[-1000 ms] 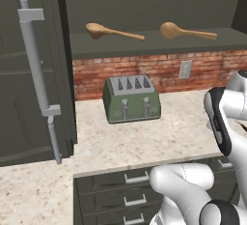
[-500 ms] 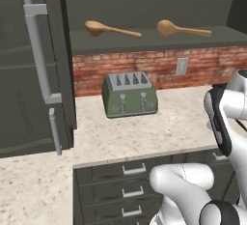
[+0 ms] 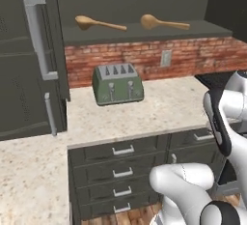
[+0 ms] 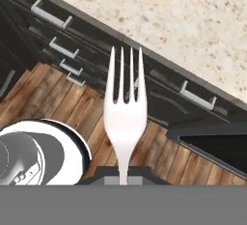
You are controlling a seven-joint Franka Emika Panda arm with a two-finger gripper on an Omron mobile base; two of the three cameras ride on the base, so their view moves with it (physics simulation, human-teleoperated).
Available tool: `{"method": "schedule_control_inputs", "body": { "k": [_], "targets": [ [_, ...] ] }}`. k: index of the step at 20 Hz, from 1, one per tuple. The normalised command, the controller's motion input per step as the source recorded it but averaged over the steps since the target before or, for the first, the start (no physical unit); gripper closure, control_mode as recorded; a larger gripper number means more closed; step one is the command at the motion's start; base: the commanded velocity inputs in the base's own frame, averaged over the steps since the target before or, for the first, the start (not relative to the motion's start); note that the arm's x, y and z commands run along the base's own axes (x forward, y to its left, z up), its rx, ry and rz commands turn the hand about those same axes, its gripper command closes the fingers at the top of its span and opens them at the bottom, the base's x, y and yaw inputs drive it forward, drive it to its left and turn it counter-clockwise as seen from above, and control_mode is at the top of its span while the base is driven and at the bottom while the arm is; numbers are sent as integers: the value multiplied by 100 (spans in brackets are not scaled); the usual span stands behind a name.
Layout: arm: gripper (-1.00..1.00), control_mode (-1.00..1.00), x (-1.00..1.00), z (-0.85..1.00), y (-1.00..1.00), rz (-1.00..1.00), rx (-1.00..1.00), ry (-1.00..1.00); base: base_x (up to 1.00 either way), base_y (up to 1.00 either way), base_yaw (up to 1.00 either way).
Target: Organize the utensils by type. Pick up the wooden spoons from the counter and place them in the open cabinet. Then pick up the metallic utensils from the counter and place them in the open drawer.
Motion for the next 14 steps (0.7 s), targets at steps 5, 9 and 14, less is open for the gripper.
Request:
{"method": "schedule_control_inputs", "body": {
  "k": [5, 9, 14],
  "targets": [
    [100, 100, 0, 0, 0, 0, 0, 0, -22, -12, -55],
    [100, 100, 0, 0, 0, 0, 0, 0, 0, -8, -80],
    [100, 100, 0, 0, 0, 0, 0, 0, 1, -17, -79]
  ]
}}
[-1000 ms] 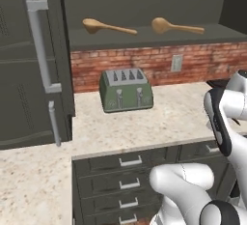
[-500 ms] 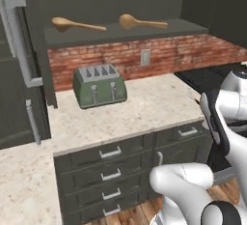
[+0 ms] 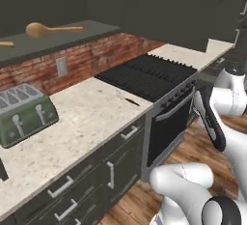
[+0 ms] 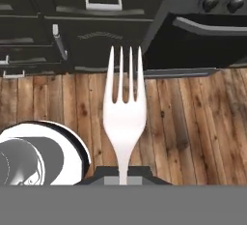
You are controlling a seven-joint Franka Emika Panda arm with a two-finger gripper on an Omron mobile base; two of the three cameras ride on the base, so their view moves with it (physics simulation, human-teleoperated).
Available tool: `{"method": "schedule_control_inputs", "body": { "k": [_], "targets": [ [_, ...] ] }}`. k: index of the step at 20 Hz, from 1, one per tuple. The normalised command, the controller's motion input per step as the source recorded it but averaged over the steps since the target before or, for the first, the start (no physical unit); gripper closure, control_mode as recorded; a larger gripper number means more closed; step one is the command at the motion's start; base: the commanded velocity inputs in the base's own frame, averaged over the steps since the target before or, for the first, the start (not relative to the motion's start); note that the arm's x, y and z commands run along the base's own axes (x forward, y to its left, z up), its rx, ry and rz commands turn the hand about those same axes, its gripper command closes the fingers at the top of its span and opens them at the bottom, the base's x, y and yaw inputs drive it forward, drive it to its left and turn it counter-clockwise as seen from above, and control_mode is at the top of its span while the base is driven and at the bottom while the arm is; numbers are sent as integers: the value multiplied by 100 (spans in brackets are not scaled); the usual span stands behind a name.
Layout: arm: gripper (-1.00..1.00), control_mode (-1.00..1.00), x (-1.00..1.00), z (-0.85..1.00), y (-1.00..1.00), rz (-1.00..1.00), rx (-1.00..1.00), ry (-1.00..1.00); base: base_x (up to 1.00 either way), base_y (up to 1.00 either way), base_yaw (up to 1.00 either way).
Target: Organize the utensils by type. Pick up the wooden spoons from the counter and place them in the open cabinet. Then pick up the metallic utensils from the counter and place them in the open drawer.
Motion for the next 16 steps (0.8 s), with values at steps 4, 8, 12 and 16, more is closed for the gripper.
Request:
{"method": "schedule_control_inputs", "body": {
  "k": [4, 8, 12, 16],
  "targets": [
    [100, 100, 0, 0, 0, 0, 0, 0, 4, -21, -76],
    [100, 100, 0, 0, 0, 0, 0, 0, 12, -19, -71],
    [100, 100, 0, 0, 0, 0, 0, 0, 27, -10, -53],
    [100, 100, 0, 0, 0, 0, 0, 0, 68, -6, -25]
  ]
}}
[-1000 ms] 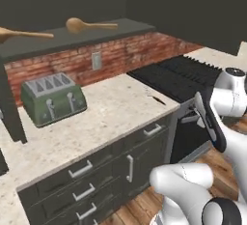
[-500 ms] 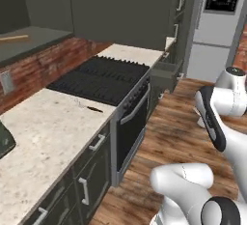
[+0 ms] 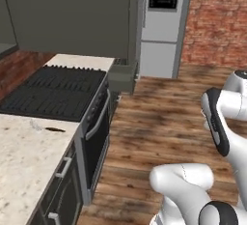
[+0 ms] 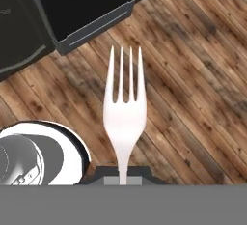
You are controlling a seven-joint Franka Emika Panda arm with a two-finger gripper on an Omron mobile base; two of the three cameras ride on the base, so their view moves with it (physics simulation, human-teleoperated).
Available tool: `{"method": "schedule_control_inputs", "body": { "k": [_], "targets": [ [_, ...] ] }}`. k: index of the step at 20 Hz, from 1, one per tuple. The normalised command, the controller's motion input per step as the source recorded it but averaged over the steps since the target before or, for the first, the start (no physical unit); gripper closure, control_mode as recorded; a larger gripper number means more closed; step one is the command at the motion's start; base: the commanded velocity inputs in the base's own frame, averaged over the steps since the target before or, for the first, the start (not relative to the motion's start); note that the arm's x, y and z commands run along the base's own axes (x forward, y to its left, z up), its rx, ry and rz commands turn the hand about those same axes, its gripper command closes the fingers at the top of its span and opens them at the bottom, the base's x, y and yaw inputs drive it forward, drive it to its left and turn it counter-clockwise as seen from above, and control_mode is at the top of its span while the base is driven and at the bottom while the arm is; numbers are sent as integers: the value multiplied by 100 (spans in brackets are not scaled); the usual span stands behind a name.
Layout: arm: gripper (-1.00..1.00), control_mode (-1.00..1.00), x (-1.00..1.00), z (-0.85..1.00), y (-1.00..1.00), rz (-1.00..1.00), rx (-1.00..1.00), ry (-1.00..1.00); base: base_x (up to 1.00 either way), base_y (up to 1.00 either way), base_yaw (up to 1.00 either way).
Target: Organize the utensils by type. Pick up the wooden spoons from the counter and place them in the open cabinet. Then pick up the metallic utensils from the counter and place them in the open drawer.
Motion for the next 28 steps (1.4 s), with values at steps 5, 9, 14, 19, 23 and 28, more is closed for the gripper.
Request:
{"method": "schedule_control_inputs", "body": {
  "k": [5, 9, 14, 19, 23, 28],
  "targets": [
    [100, 100, 0, 0, 0, 0, 0, 0, 83, -2, -14],
    [100, 100, 0, 0, 0, 0, 0, 0, 89, -1, -6],
    [100, 100, 0, 0, 0, 0, 0, 0, 88, -5, 0],
    [100, 100, 0, 0, 0, 0, 0, 0, 54, -29, 1],
    [100, 100, 0, 0, 0, 0, 0, 0, 58, -32, 2],
    [100, 100, 0, 0, 0, 0, 0, 0, 75, -10, 1]
  ]
}}
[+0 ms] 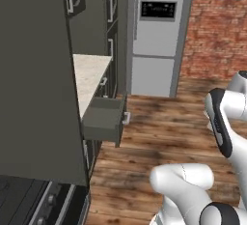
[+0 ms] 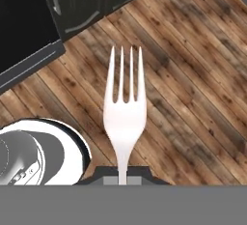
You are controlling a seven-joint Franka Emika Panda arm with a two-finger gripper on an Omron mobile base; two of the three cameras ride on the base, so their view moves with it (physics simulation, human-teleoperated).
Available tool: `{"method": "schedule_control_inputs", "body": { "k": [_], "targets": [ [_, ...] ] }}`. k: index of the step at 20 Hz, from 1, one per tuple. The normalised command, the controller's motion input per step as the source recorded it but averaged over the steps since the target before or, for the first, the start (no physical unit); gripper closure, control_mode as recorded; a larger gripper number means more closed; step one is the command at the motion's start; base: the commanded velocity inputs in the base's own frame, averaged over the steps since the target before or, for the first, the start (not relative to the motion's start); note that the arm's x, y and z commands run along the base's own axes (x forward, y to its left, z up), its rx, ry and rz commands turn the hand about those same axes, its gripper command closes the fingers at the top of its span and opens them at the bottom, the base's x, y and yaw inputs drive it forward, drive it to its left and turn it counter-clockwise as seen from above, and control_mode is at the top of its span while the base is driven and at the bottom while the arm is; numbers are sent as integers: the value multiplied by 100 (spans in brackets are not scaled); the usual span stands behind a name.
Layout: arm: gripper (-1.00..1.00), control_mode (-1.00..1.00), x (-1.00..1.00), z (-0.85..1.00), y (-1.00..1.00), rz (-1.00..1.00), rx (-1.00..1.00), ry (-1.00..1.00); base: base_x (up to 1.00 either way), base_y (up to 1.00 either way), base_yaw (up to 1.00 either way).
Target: Organize the utensils by type. Pick up the wooden spoons from the counter and place them in the open cabinet. Then pick up the metallic utensils from the counter and place them in the open drawer.
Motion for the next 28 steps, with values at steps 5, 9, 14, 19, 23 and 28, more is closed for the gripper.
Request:
{"method": "schedule_control_inputs", "body": {
  "k": [5, 9, 14, 19, 23, 28],
  "targets": [
    [100, 100, 0, 0, 0, 0, 0, 0, 72, -1, 0],
    [100, 100, 0, 0, 0, 0, 0, 0, 48, 18, 0],
    [100, 100, 0, 0, 0, 0, 0, 0, 30, 46, 0],
    [100, 100, 0, 0, 0, 0, 0, 0, 35, 44, 0],
    [100, 100, 0, 0, 0, 0, 0, 0, 50, 26, 0],
    [100, 100, 0, 0, 0, 0, 0, 0, 48, 24, 0]
  ]
}}
